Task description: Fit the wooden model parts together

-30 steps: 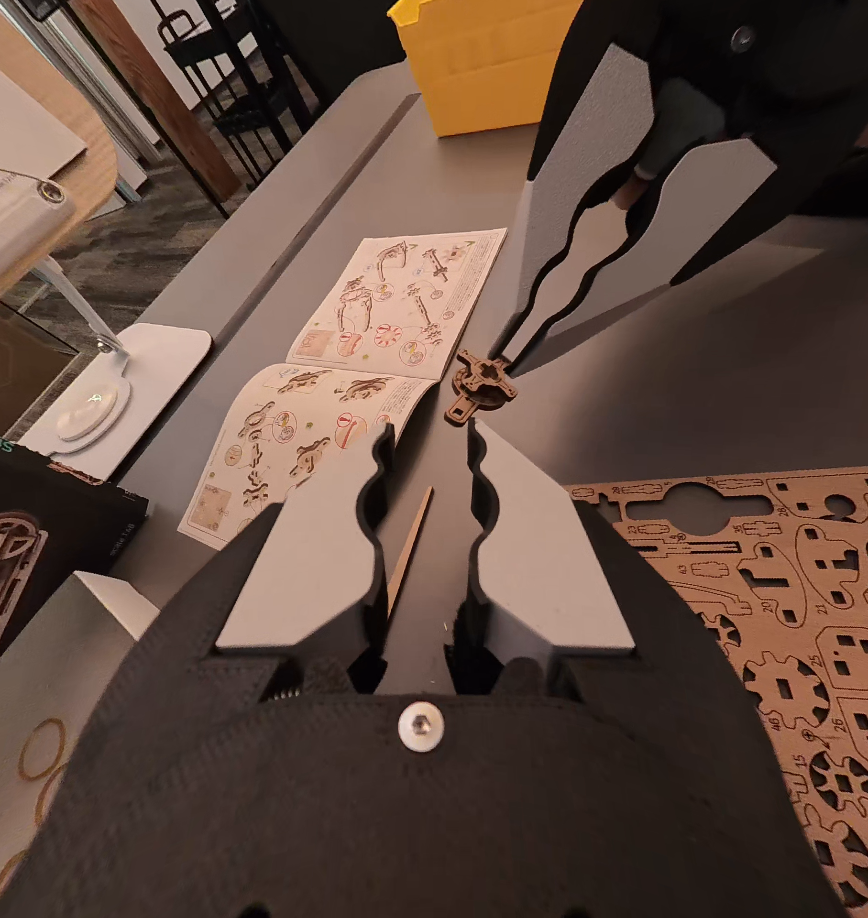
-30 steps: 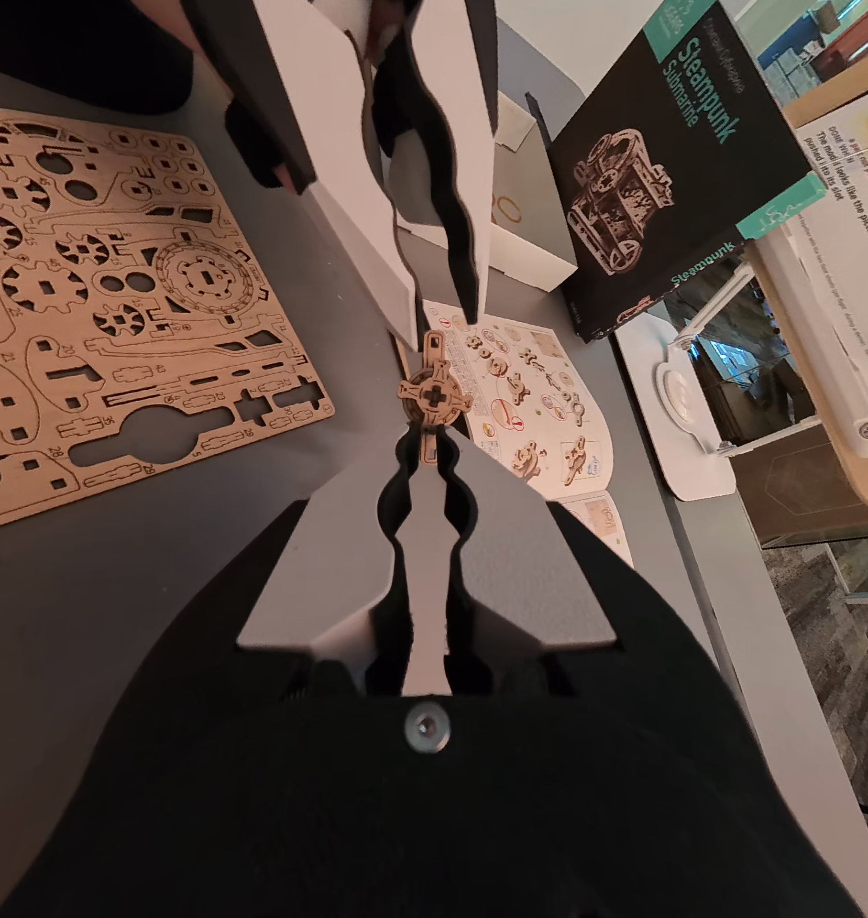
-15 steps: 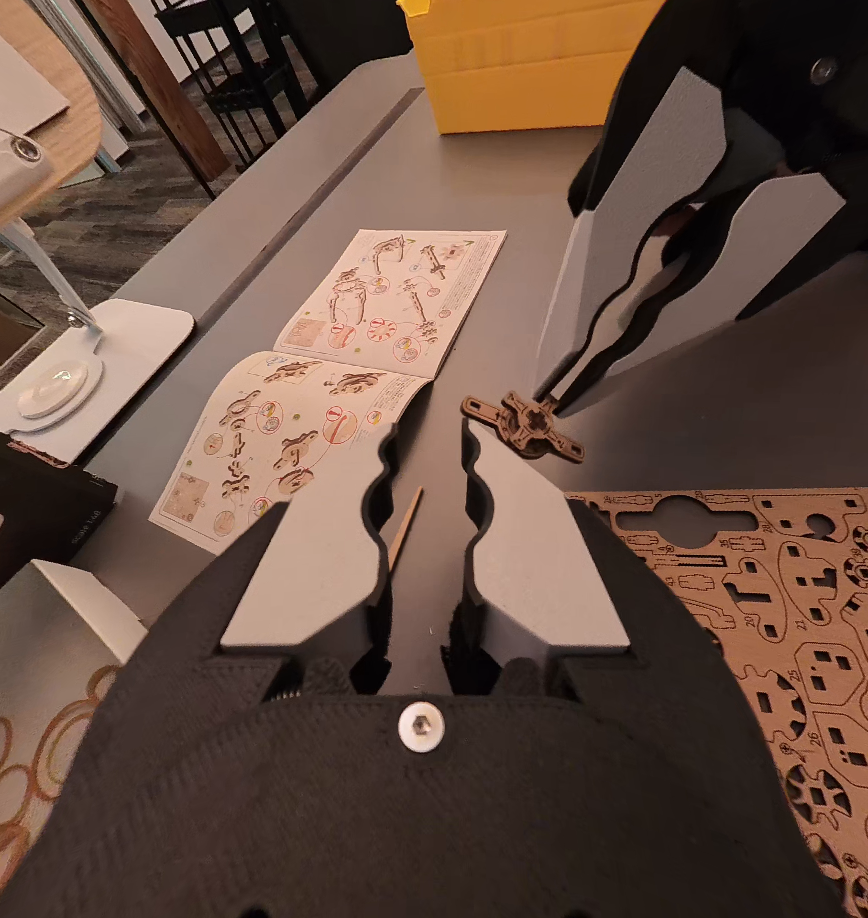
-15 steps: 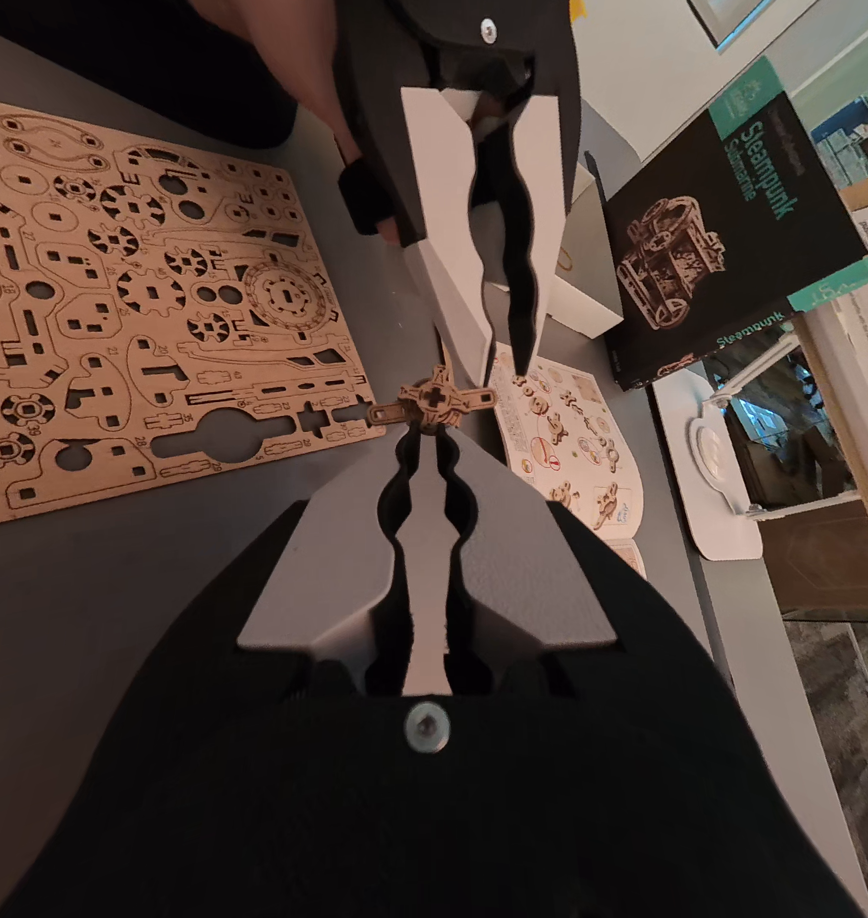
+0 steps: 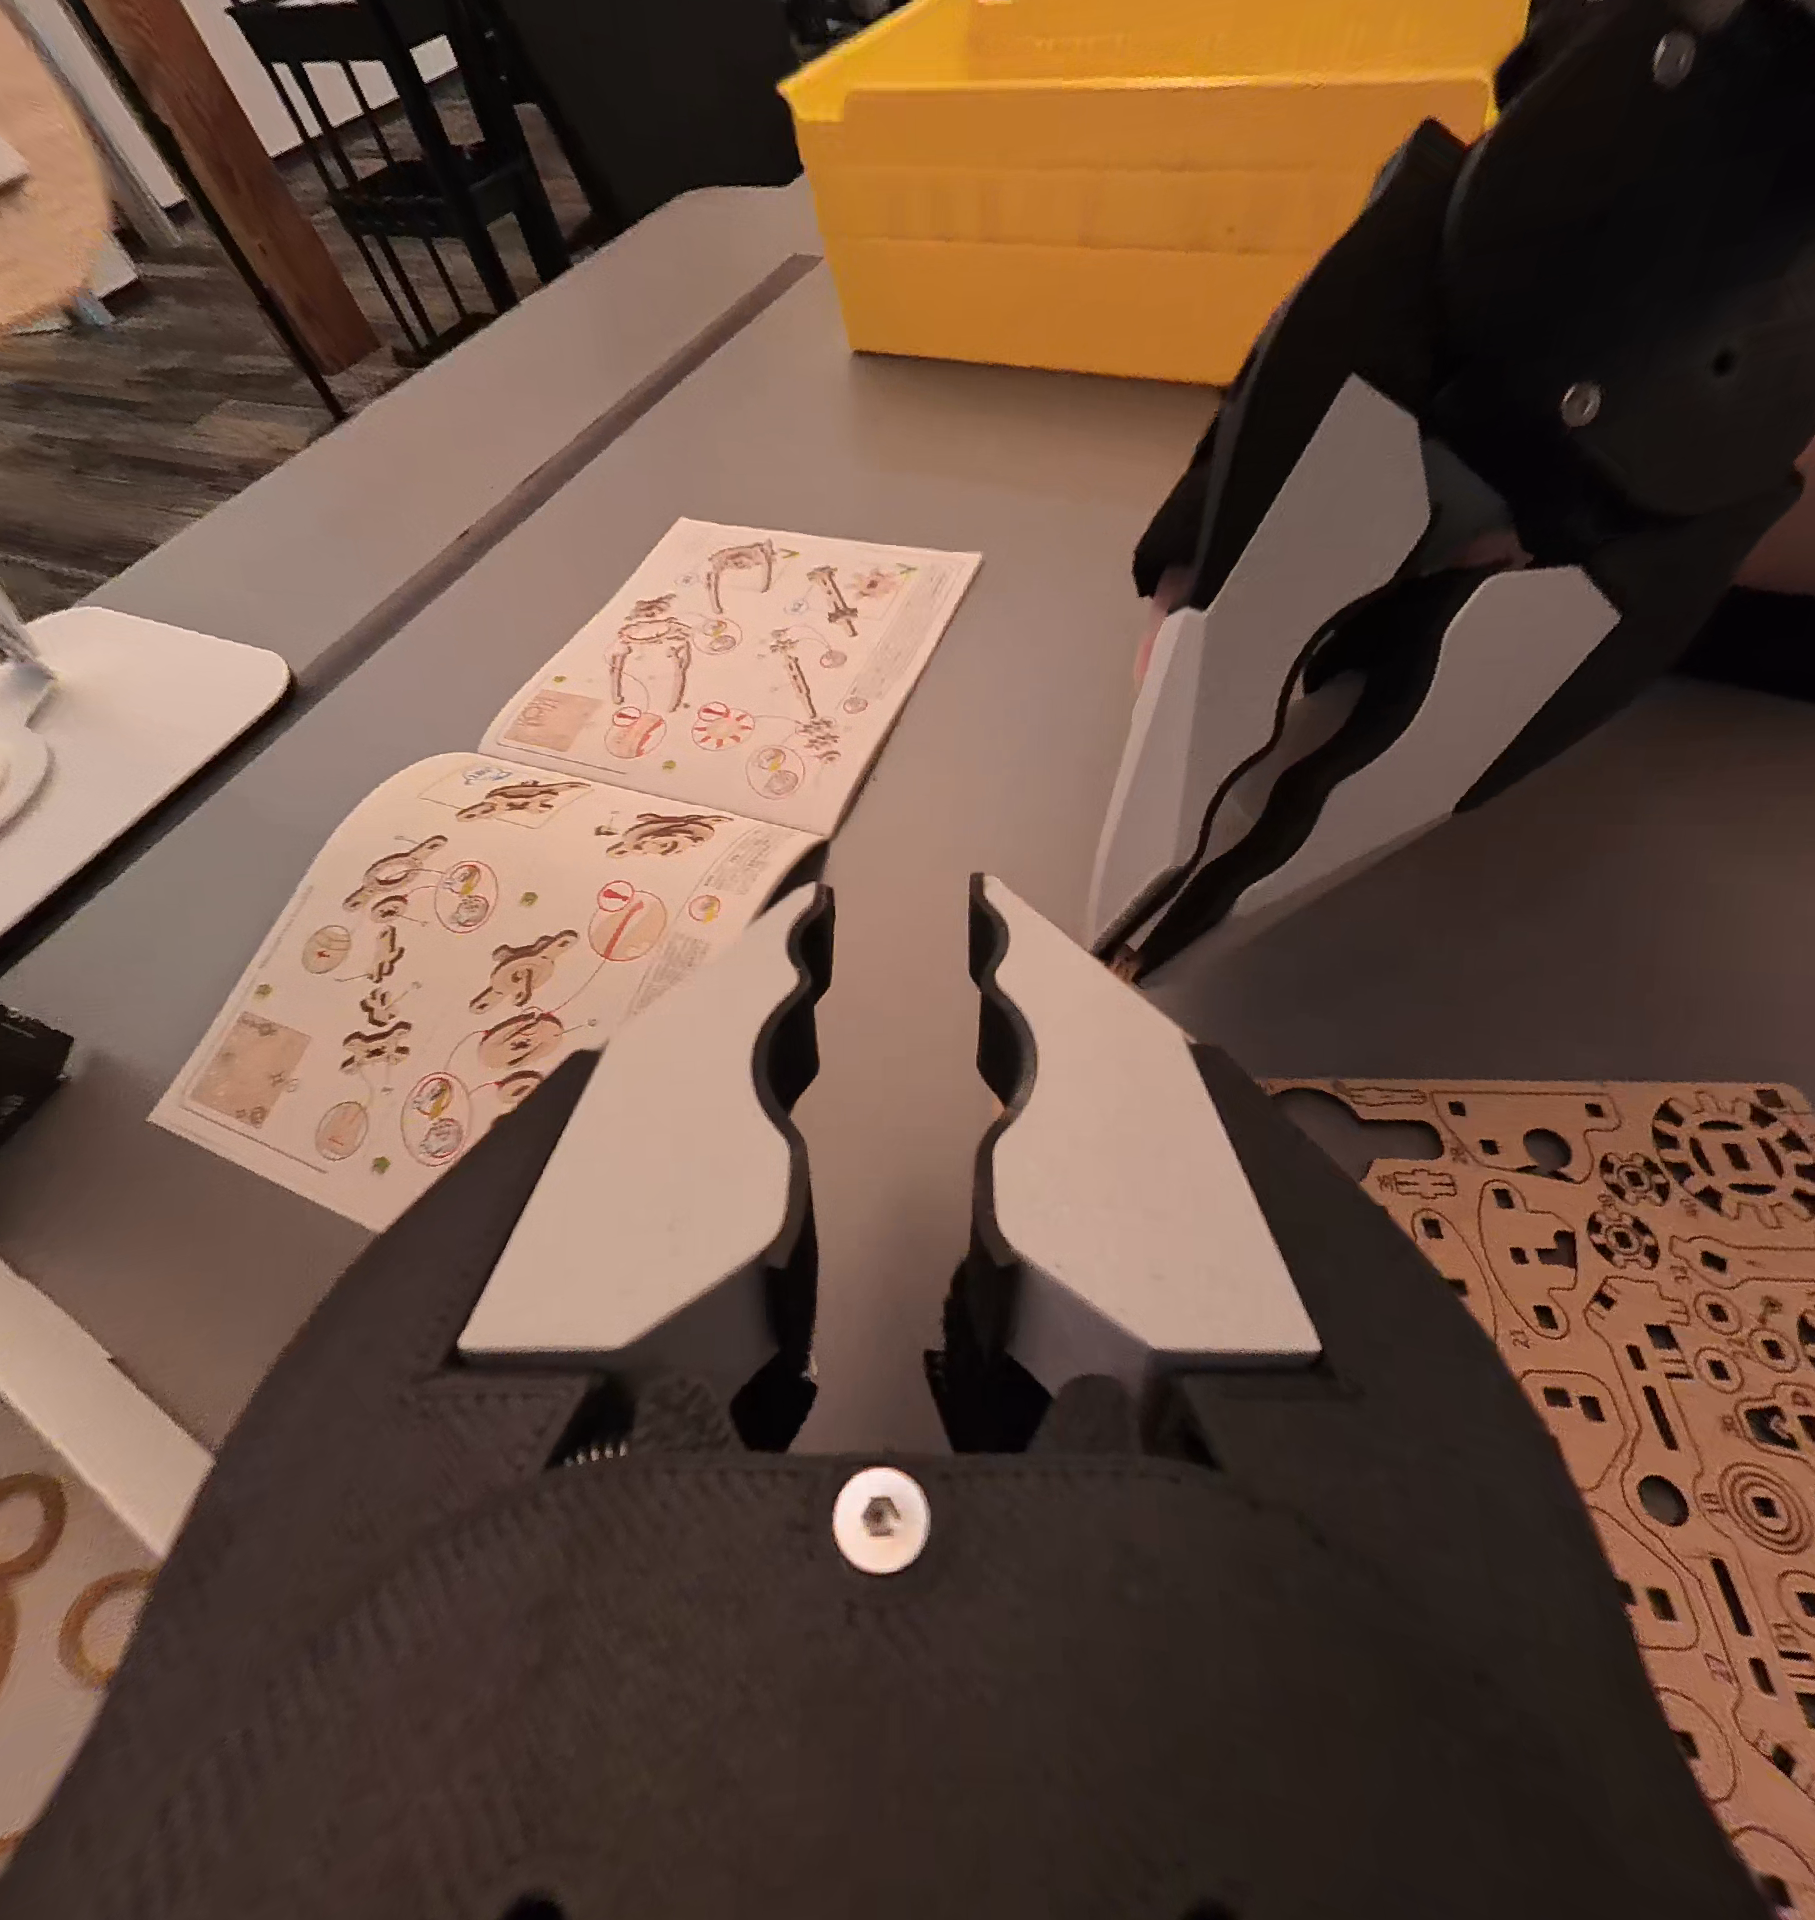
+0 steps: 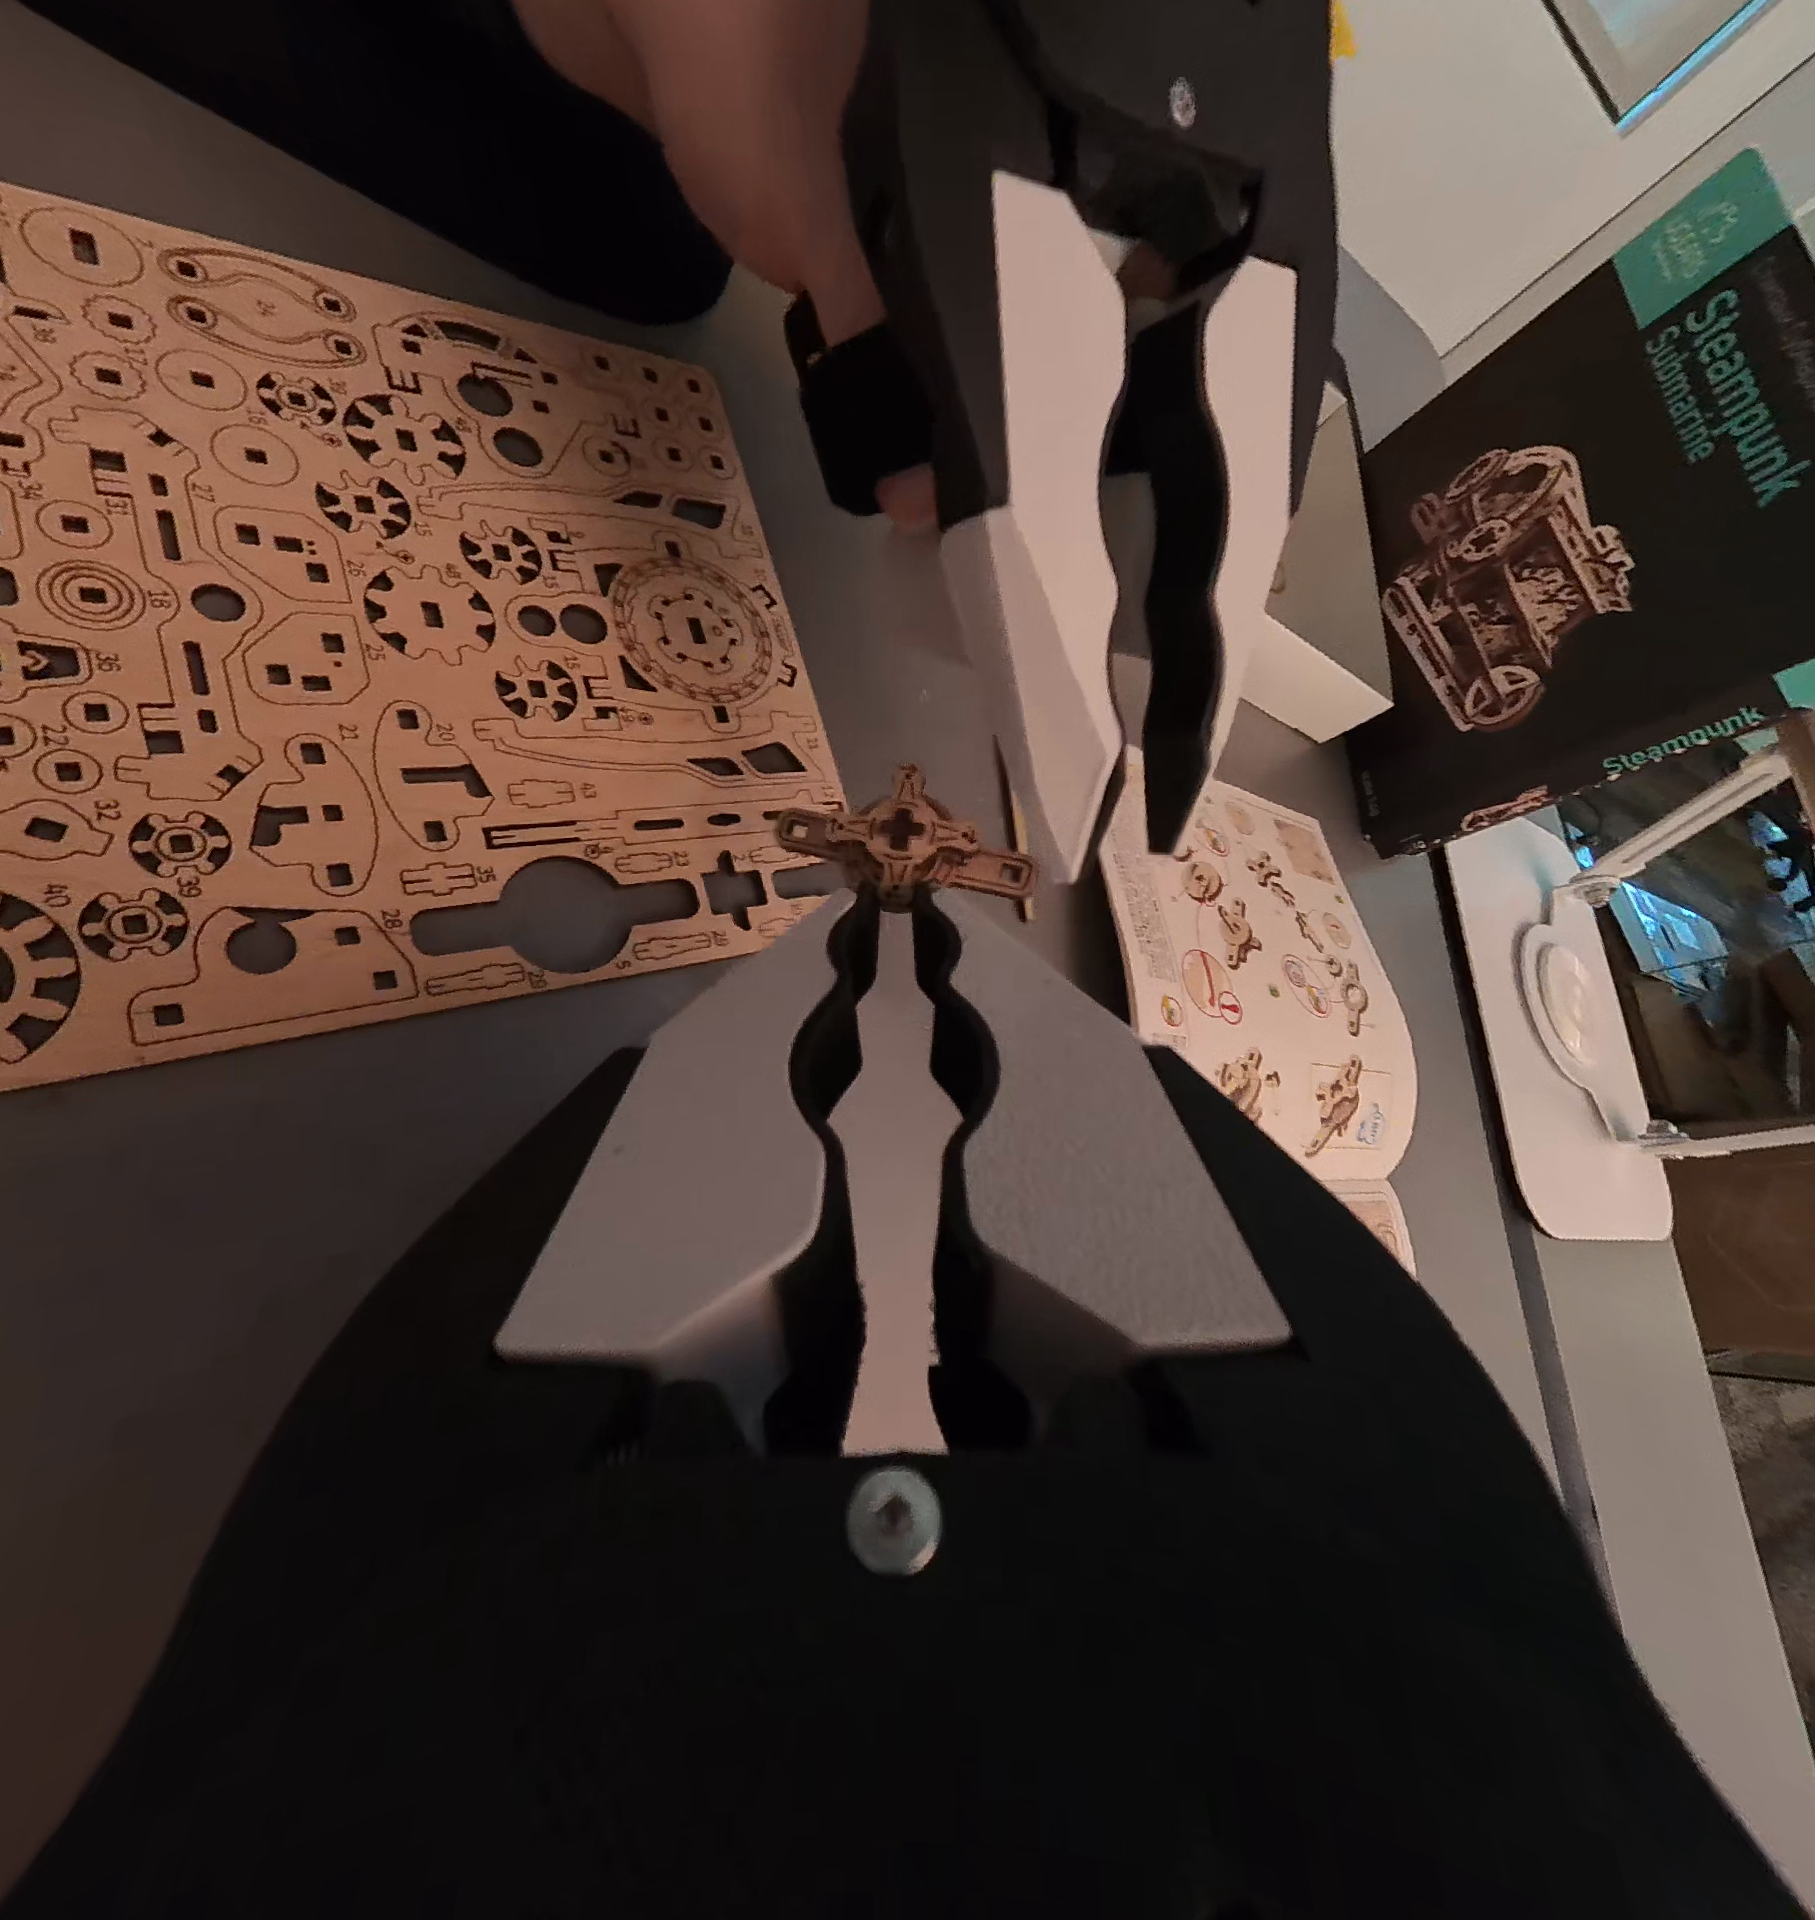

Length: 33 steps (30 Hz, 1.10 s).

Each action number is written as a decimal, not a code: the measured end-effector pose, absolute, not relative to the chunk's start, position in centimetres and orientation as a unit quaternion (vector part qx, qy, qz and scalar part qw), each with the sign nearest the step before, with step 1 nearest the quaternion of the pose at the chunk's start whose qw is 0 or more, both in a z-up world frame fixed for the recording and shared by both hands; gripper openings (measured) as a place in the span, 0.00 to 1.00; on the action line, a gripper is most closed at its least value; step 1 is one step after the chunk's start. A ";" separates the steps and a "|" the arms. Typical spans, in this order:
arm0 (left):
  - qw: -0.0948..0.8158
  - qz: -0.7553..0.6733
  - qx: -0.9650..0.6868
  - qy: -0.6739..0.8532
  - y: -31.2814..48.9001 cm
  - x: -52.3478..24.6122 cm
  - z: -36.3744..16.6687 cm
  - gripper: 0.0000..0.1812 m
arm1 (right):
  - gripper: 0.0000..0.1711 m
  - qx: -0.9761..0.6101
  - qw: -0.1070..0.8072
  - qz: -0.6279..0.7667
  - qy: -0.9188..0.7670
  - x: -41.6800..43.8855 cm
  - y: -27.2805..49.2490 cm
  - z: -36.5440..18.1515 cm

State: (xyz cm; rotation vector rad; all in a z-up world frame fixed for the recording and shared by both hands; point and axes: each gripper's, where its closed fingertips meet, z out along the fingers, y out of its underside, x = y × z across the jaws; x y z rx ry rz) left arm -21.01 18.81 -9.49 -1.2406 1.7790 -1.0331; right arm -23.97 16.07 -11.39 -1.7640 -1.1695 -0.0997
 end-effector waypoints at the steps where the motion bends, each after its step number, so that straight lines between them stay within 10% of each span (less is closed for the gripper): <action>1: 0.365 -0.406 -0.487 0.682 19.1 -21.0 -9.2 0.13 | 0.03 -0.728 0.493 -0.044 -0.475 -23.7 16.2 -11.2; 16: 0.210 -0.633 -0.481 0.569 16.7 -21.8 -4.7 0.21 | 0.03 -0.722 0.640 0.077 -0.253 -19.7 17.6 -3.9; 24: 0.341 -0.595 -0.423 0.593 16.5 -22.2 -2.5 0.21 | 0.03 -0.649 0.661 0.360 -0.112 -18.8 16.7 -0.2; 33: 0.179 -0.704 -0.480 0.491 16.0 -21.8 -2.0 0.26 | 0.03 -0.673 0.674 0.189 -0.236 -20.6 16.8 -2.1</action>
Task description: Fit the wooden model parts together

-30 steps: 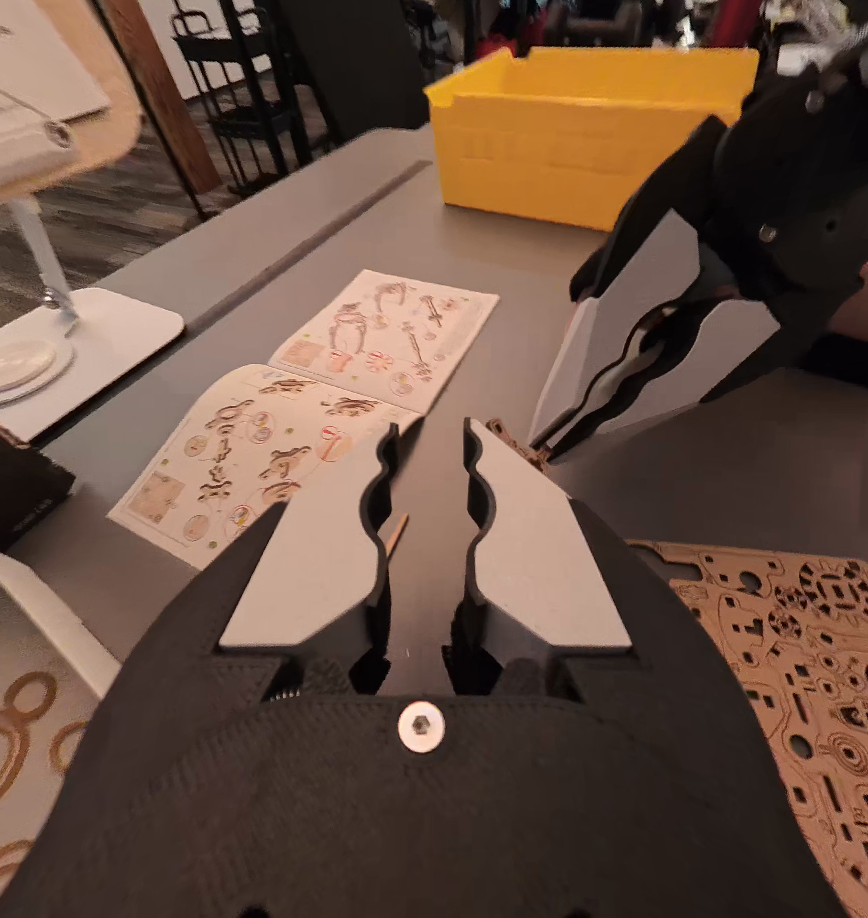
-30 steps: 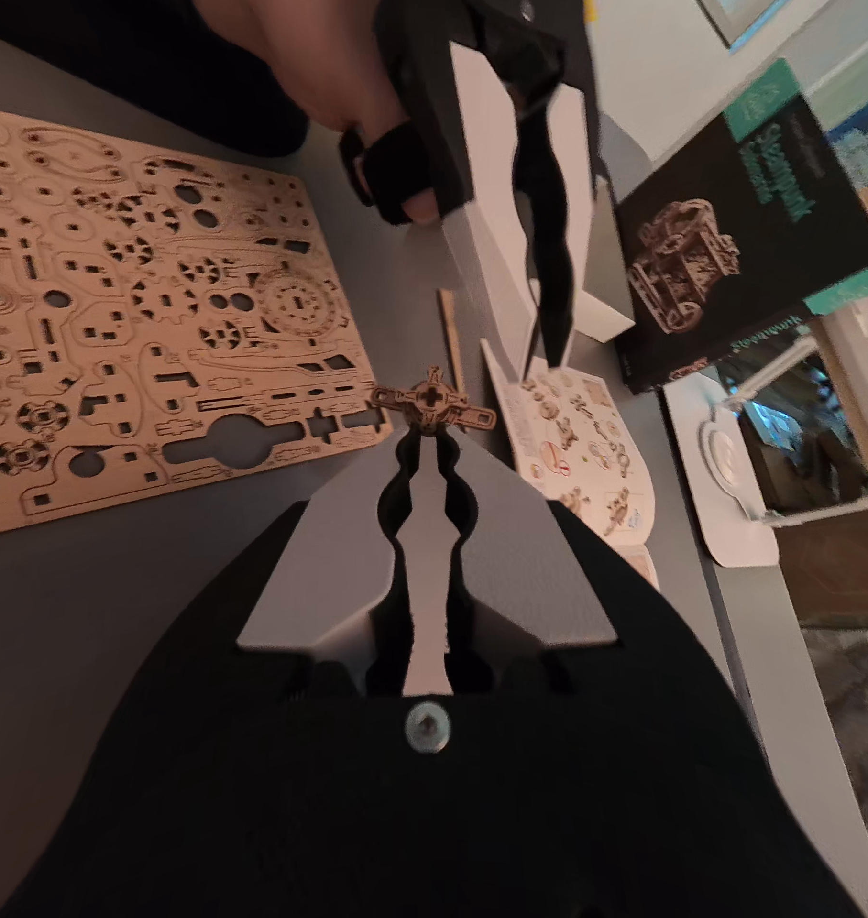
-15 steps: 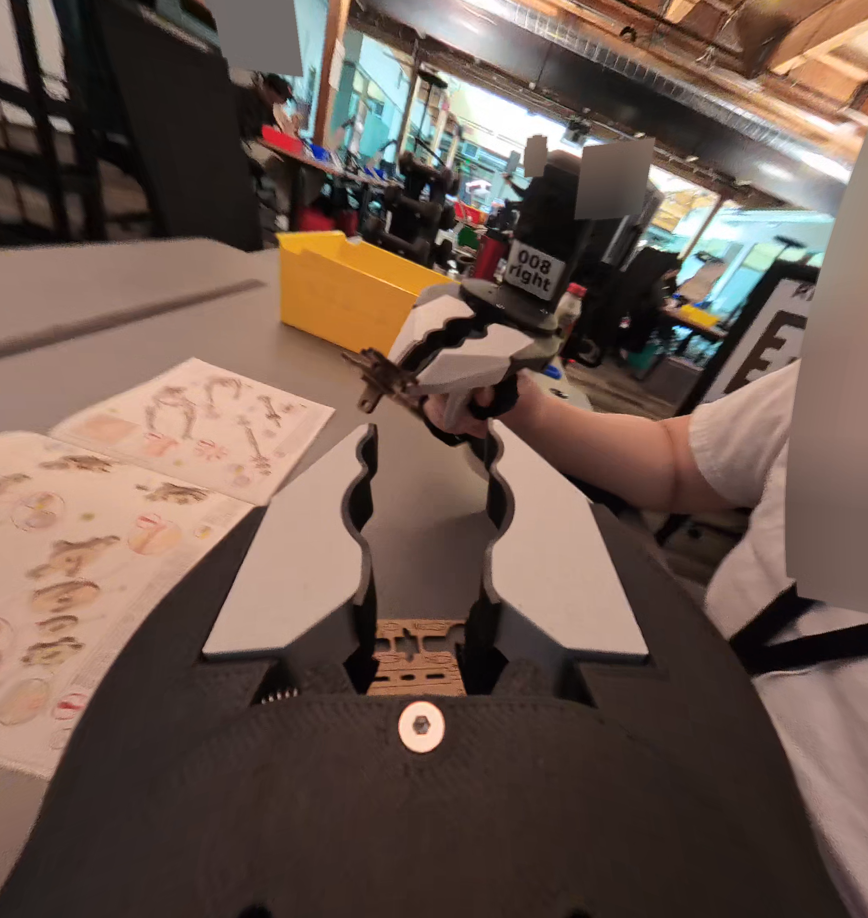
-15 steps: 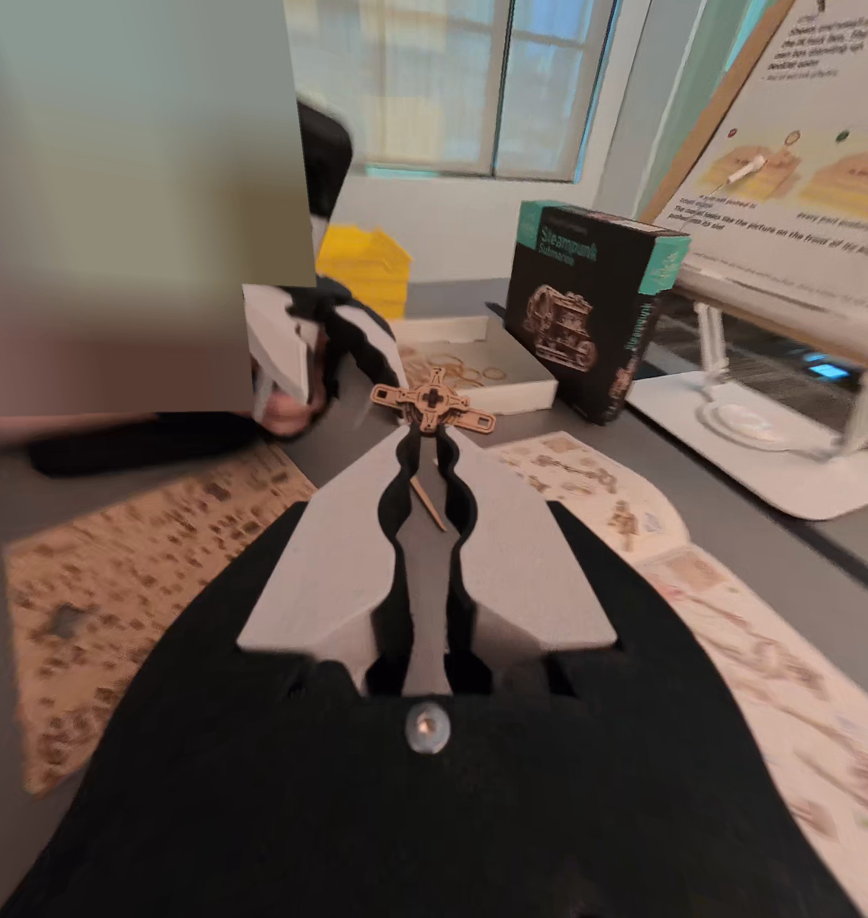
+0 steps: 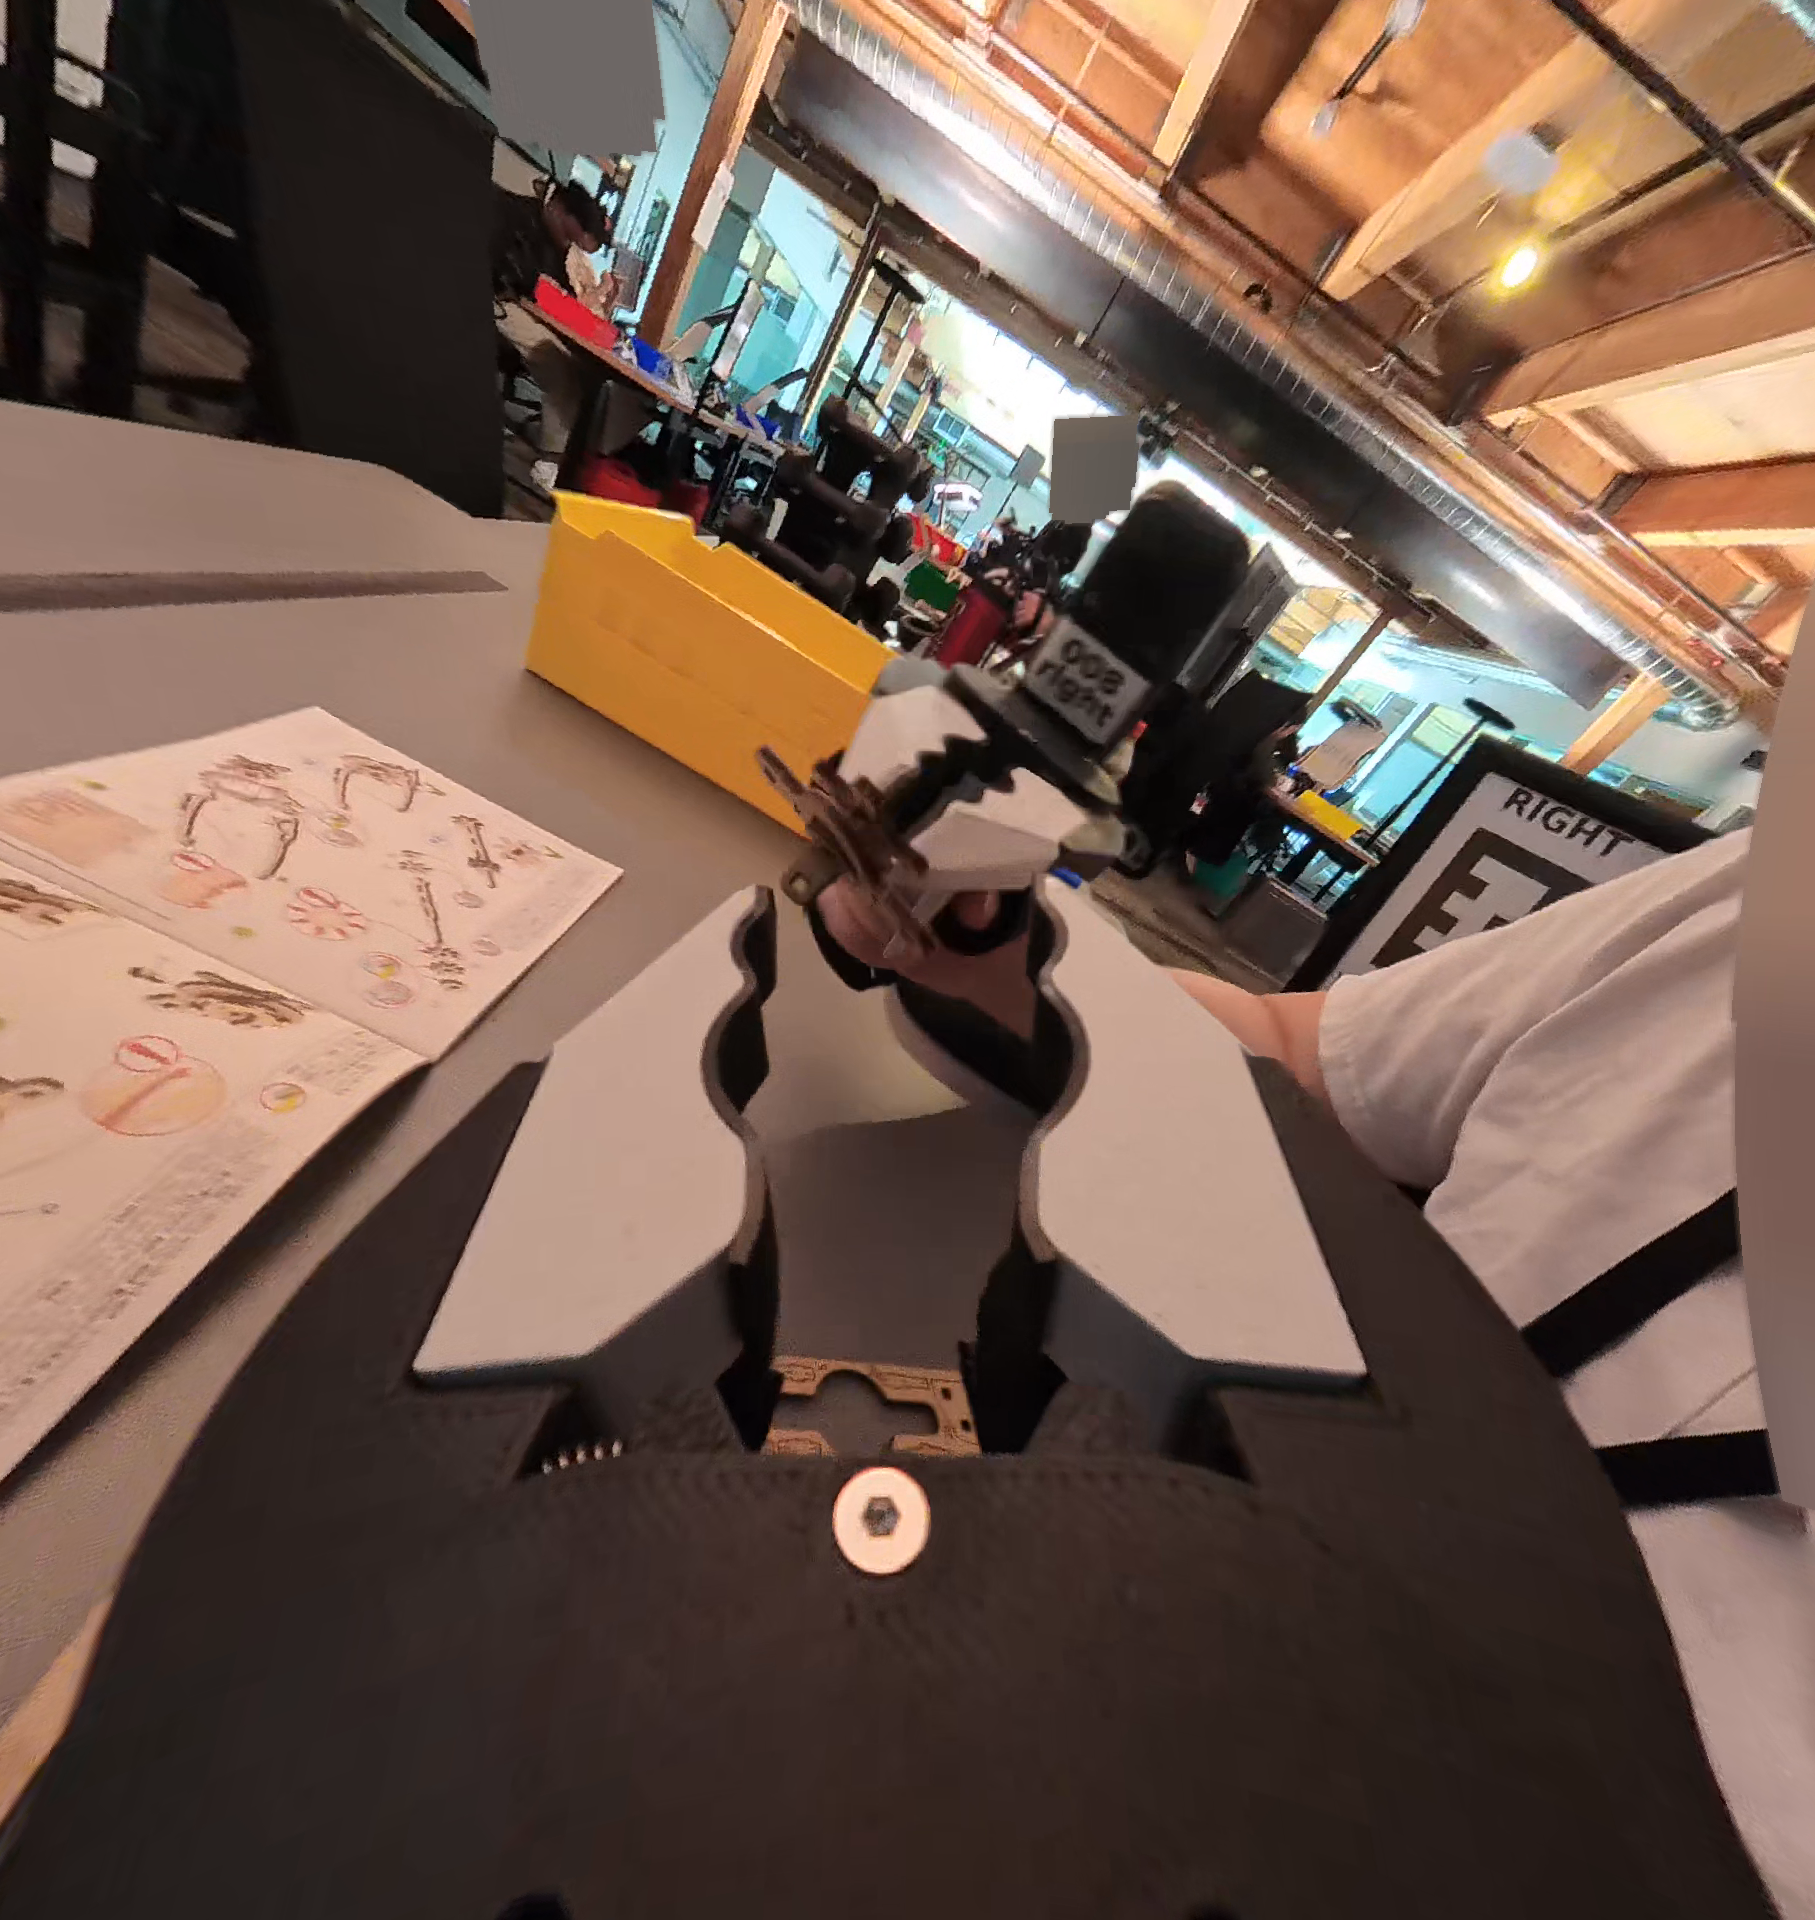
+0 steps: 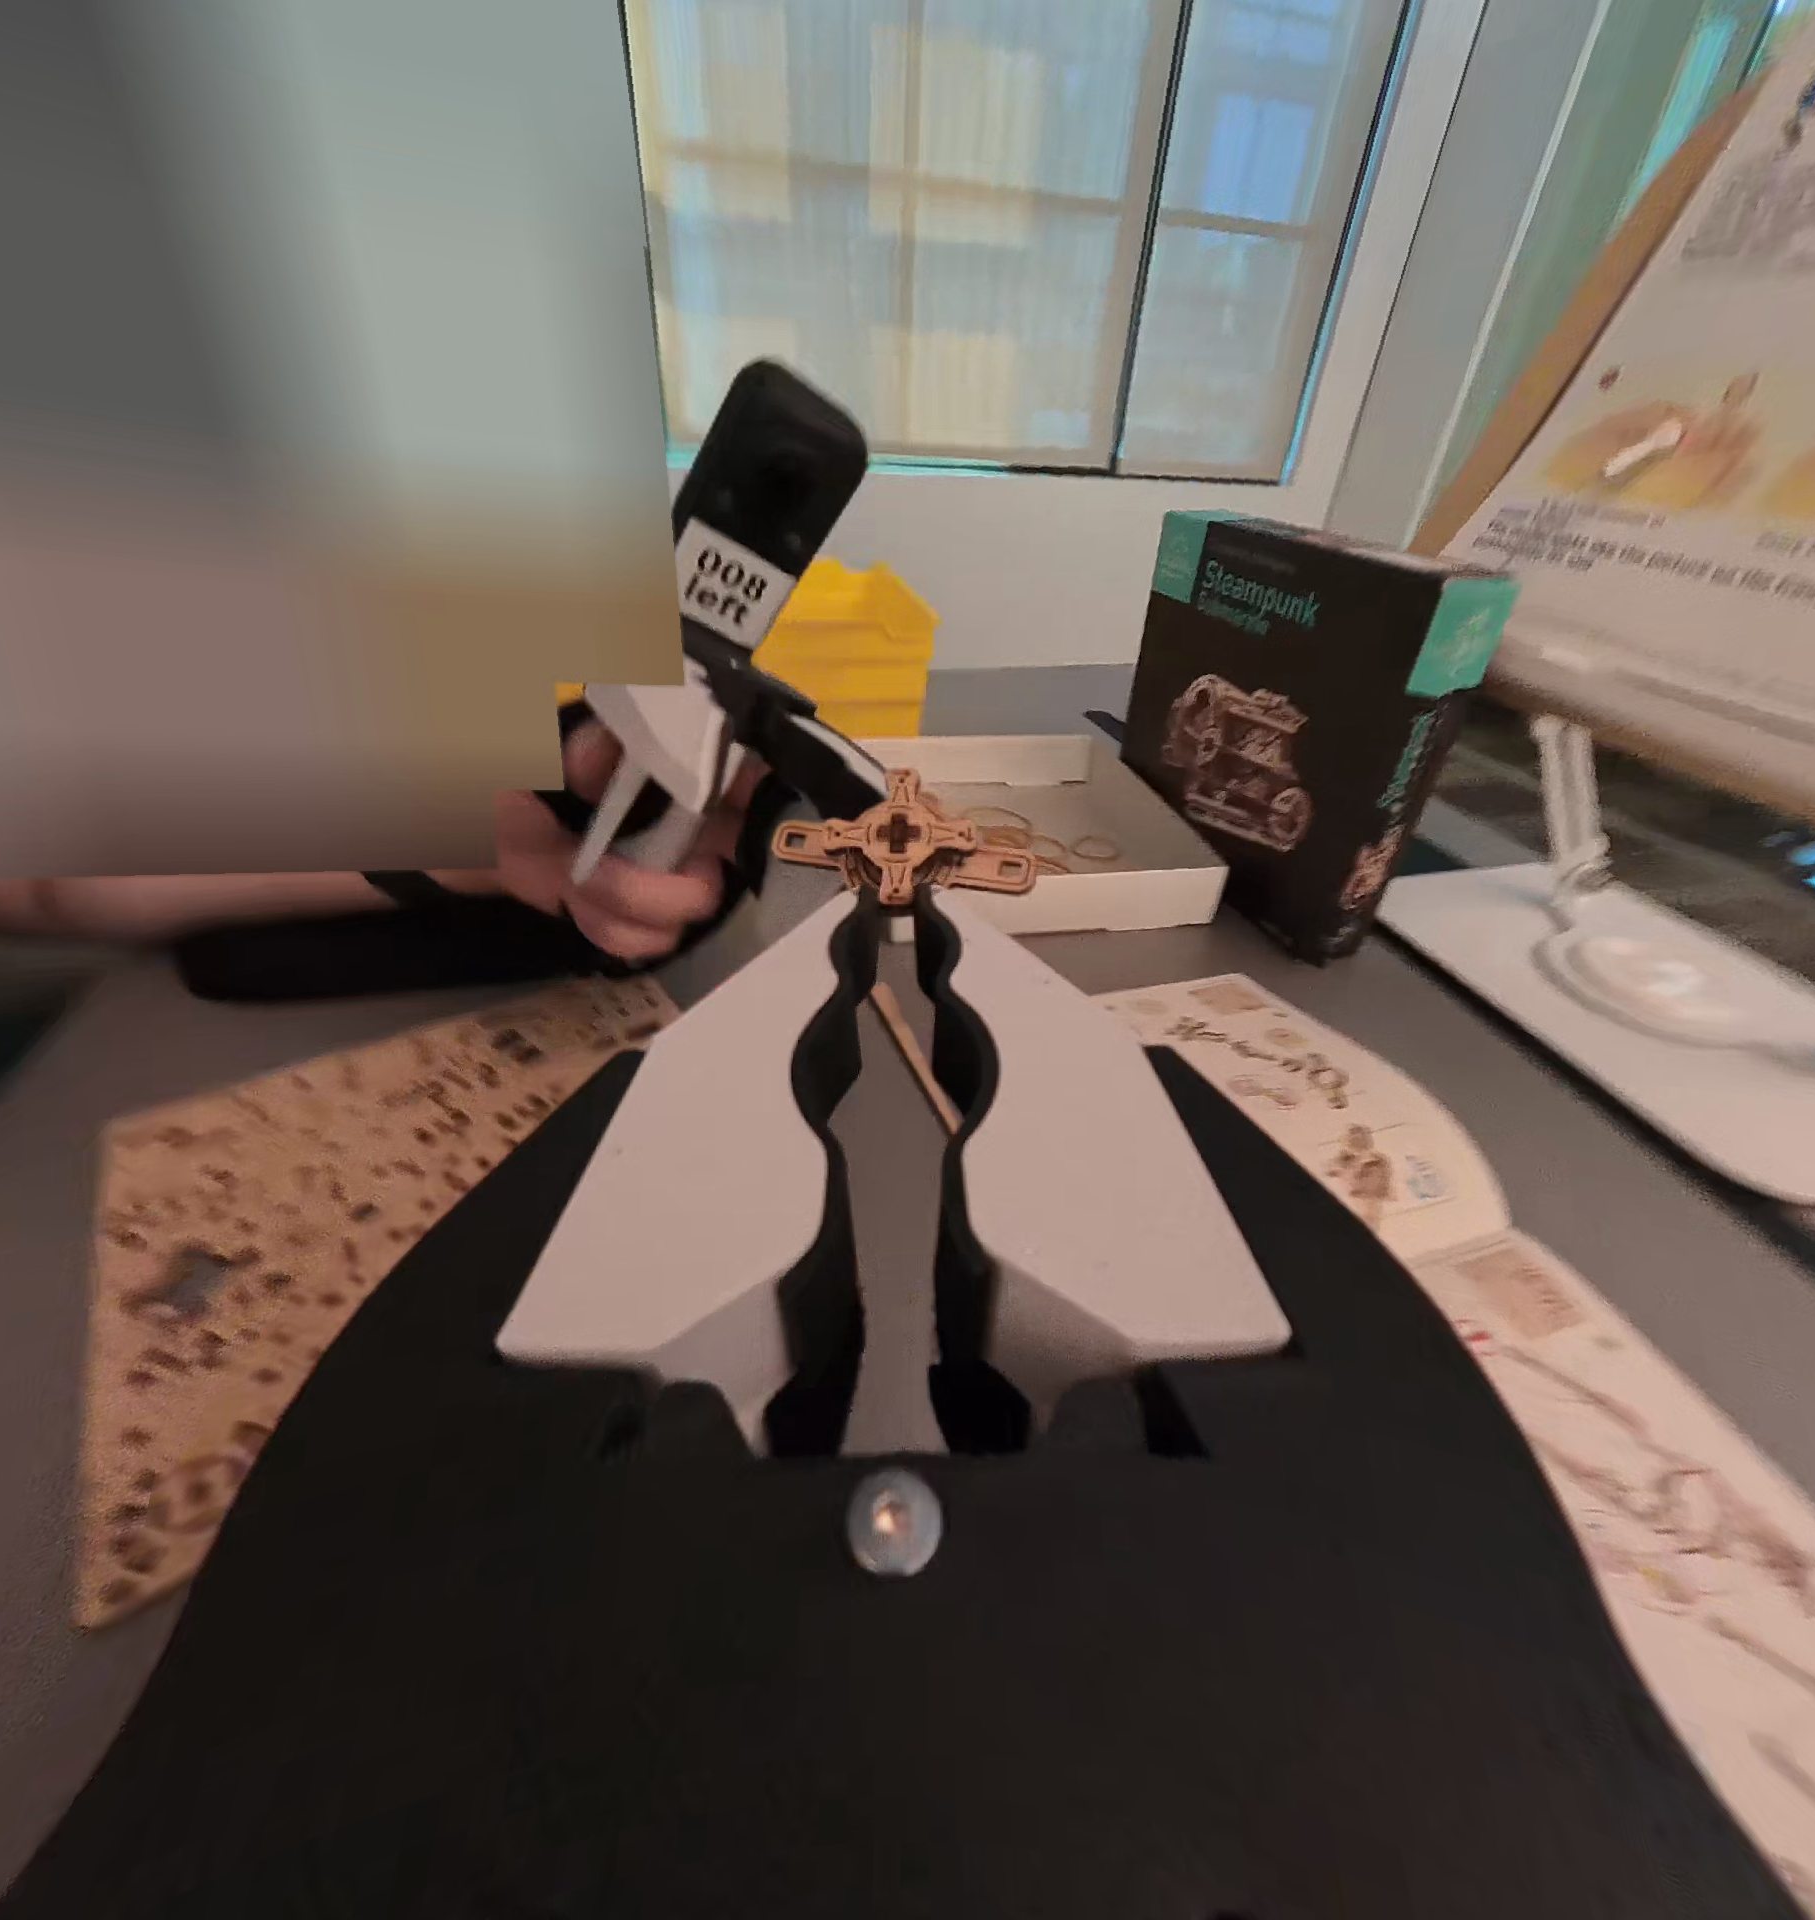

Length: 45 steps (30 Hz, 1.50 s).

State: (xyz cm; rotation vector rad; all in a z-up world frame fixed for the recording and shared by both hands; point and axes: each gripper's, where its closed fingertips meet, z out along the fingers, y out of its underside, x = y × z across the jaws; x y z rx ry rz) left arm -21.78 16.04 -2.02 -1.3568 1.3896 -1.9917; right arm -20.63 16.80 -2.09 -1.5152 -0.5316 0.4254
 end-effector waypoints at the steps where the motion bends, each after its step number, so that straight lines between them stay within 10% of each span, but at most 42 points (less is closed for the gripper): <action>1: 0.176 -0.699 -0.487 0.493 16.1 -21.7 -2.3 0.25 | 0.03 -0.674 0.675 0.149 -0.261 -20.9 16.8 -2.4; 11: 0.260 -0.590 -0.481 0.594 16.3 -21.5 -5.0 0.06 | 0.03 -0.559 0.677 -0.225 -0.422 -21.7 16.5 -2.4; 12: 0.267 -0.583 -0.474 0.603 16.2 -21.6 -5.0 0.04 | 0.52 -0.547 0.676 -0.237 -0.434 -22.0 16.4 -2.4; 14: 0.285 -0.578 -0.458 0.613 16.0 -21.7 -4.8 0.04 | 0.52 -0.539 0.671 -0.251 -0.442 -22.1 16.4 -2.6; 15: 0.291 -0.576 -0.448 0.619 15.8 -21.8 -4.7 0.06 | 0.03 -0.536 0.671 -0.254 -0.445 -22.1 16.3 -2.6; 28: 0.294 -0.534 -0.438 0.661 15.5 -21.8 -6.2 0.16 | 0.03 -0.544 0.643 -0.289 -0.455 -21.6 16.9 -3.4; 45: 0.287 -0.498 -0.489 0.656 16.9 -21.3 -7.8 0.05 | 0.03 -0.584 0.588 -0.302 -0.471 -22.2 17.9 -5.8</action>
